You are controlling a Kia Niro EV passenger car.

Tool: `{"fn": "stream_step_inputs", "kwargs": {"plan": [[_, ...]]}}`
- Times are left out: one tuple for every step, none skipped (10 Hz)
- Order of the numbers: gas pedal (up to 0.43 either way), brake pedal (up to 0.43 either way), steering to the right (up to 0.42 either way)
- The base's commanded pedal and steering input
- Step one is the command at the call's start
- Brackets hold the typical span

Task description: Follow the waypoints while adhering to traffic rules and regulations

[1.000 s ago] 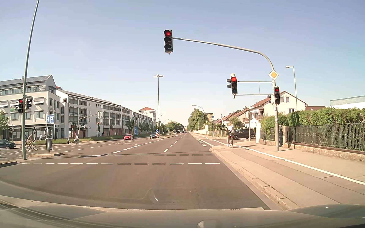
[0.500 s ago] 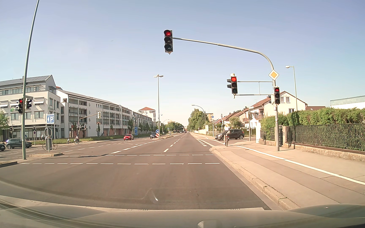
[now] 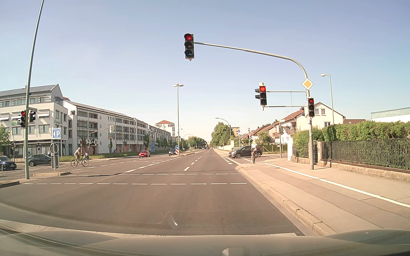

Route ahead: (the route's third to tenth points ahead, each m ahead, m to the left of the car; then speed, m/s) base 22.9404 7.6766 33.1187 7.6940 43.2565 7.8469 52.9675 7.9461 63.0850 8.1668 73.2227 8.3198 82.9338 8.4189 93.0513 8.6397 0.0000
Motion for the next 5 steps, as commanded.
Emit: {"fn": "stream_step_inputs", "kwargs": {"plan": [[0.000,0.287,0.006],[0.000,0.293,0.006],[0.000,0.287,0.007],[0.000,0.287,0.006],[0.000,0.287,0.007]]}}
